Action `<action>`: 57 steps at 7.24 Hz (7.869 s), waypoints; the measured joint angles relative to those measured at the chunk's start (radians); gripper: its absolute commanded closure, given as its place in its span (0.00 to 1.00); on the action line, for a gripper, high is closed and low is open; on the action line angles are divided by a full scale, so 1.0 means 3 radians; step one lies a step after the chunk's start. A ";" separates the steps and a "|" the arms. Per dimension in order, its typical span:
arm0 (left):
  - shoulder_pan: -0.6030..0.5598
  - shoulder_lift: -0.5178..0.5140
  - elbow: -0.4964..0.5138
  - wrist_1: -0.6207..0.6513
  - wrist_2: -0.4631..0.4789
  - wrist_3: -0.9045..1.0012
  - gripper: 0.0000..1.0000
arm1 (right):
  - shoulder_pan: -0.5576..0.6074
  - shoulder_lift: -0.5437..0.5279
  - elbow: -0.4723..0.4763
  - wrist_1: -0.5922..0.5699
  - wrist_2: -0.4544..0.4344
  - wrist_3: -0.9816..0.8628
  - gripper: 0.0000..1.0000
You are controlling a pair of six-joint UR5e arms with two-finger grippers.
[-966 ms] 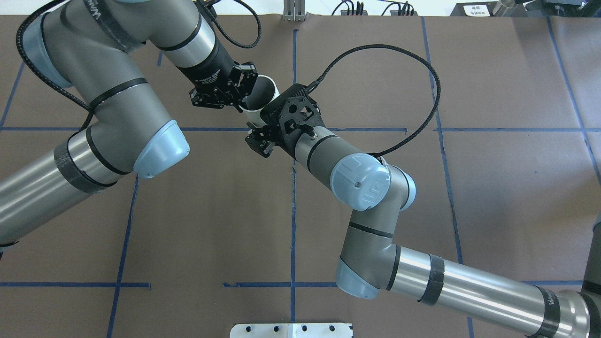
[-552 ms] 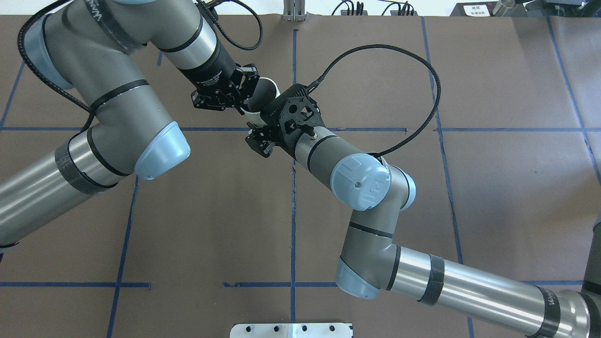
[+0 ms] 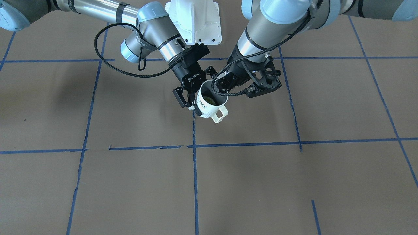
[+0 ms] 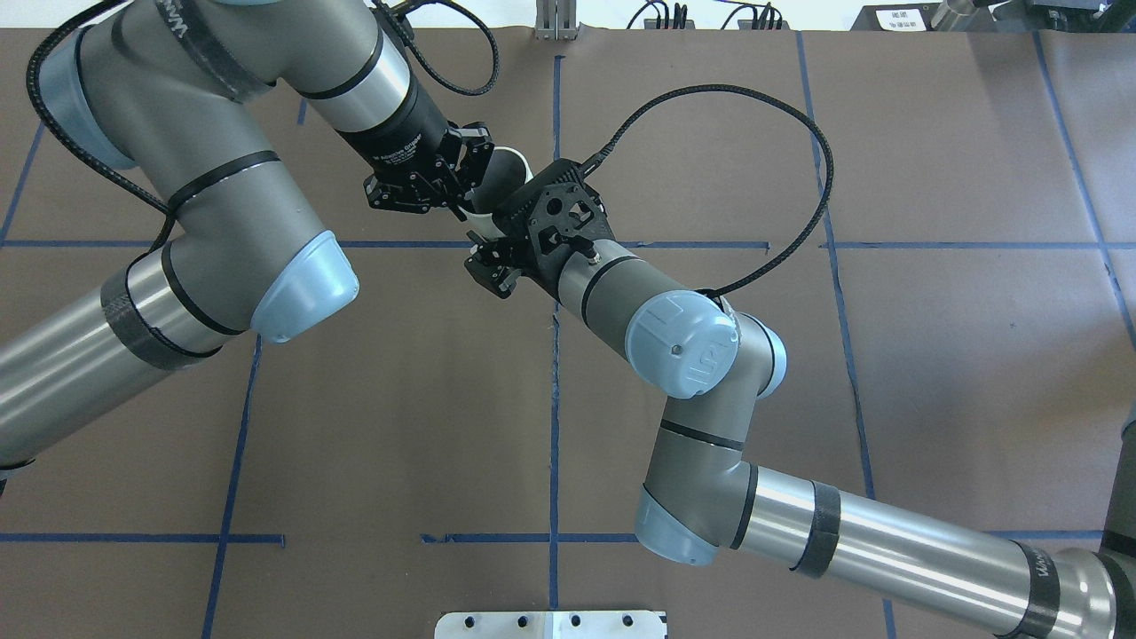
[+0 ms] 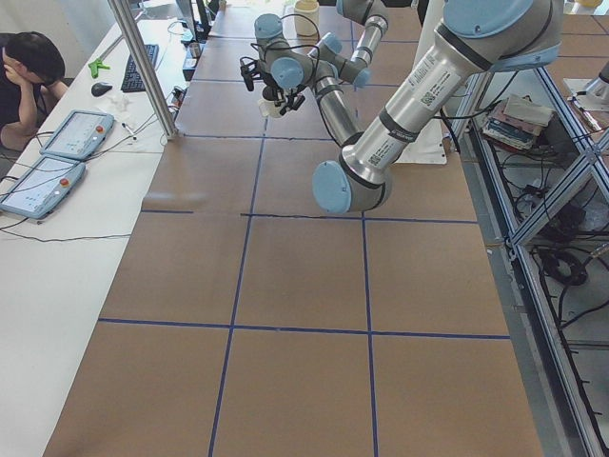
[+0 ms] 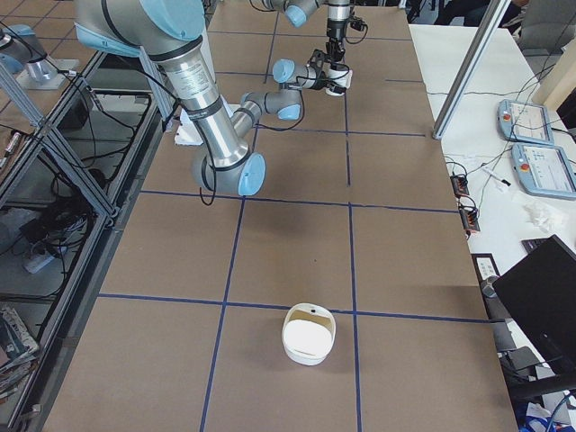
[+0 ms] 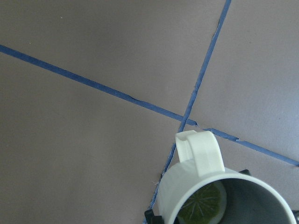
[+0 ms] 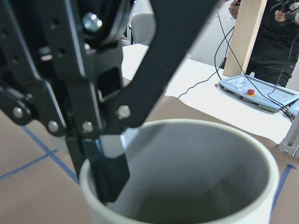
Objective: Left arm hands cup to right arm to dump lemon
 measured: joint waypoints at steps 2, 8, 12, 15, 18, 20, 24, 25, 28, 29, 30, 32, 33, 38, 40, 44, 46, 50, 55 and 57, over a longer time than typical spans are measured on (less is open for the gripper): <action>0.0002 -0.0005 0.0002 -0.0073 -0.0008 -0.0105 0.00 | 0.0000 -0.0009 0.0005 0.0015 0.0004 0.0043 0.71; -0.0528 0.0476 -0.0031 -0.0033 -0.0408 0.0881 0.00 | 0.0012 -0.0148 0.0006 0.0023 0.0005 0.0103 0.68; -0.1038 0.1179 -0.0091 0.0011 -0.0392 0.2805 0.00 | 0.0317 -0.0709 0.0083 0.0041 0.0023 0.0543 0.65; -0.1266 0.1363 -0.0108 0.0680 -0.0379 0.3746 0.00 | 0.0718 -0.1495 0.0572 0.0047 0.0153 0.0946 0.68; -0.1345 0.1423 -0.0115 0.0883 -0.0292 0.3991 0.00 | 0.1176 -0.2390 0.1181 0.0176 0.0440 0.1211 0.71; -0.1342 0.1445 -0.0132 0.0881 -0.0159 0.3829 0.00 | 0.1354 -0.3032 0.1278 0.0782 0.0499 0.1243 0.71; -0.1323 0.1511 -0.0248 0.0856 -0.0132 0.3685 0.00 | 0.1504 -0.3535 0.0207 0.2756 0.0537 0.1810 0.73; -0.1320 0.1509 -0.0253 0.0856 -0.0134 0.3679 0.00 | 0.1553 -0.3547 -0.0121 0.3195 0.0529 0.2041 0.72; -0.1285 0.1485 -0.0290 0.0849 -0.0134 0.3558 0.00 | 0.1831 -0.3551 -0.0366 0.3592 0.0519 0.3143 0.73; -0.1272 0.1481 -0.0308 0.0847 -0.0132 0.3528 0.00 | 0.1948 -0.3539 -0.0371 0.3626 0.0525 0.3570 0.74; -0.1267 0.1478 -0.0319 0.0846 -0.0131 0.3517 0.00 | 0.2043 -0.3523 -0.0379 0.3682 0.0529 0.3981 0.74; -0.1263 0.1474 -0.0324 0.0845 -0.0130 0.3512 0.00 | 0.2168 -0.3508 -0.0417 0.3873 0.0524 0.4700 0.74; -0.1262 0.1474 -0.0327 0.0845 -0.0129 0.3512 0.00 | 0.2246 -0.3500 -0.0432 0.3923 0.0525 0.5059 0.74; -0.1264 0.1479 -0.0376 0.0845 -0.0117 0.3513 0.00 | 0.2420 -0.3398 -0.0439 0.3962 0.0527 0.6659 0.72; -0.1264 0.1480 -0.0404 0.0849 -0.0115 0.3512 0.00 | 0.2423 -0.3388 -0.0503 0.4176 0.0512 0.7032 0.71; -0.1264 0.1495 -0.0409 0.0851 -0.0110 0.3513 0.00 | 0.2460 -0.3386 -0.0696 0.4523 0.0383 0.7779 0.67; -0.1264 0.1498 -0.0407 0.0851 -0.0110 0.3516 0.00 | 0.2543 -0.3386 -0.0699 0.4526 0.0366 0.8138 0.68; -0.1260 0.1494 -0.0407 0.0851 -0.0110 0.3519 0.00 | 0.2718 -0.3357 -0.0700 0.4525 0.0375 0.8658 0.68; -0.1254 0.1494 -0.0403 0.0850 -0.0113 0.3520 0.00 | 0.2768 -0.3340 -0.0736 0.4504 0.0396 0.8721 0.68; -0.1254 0.1494 -0.0397 0.0850 -0.0115 0.3522 0.00 | 0.2768 -0.3333 -0.0755 0.4510 0.0399 0.8730 0.68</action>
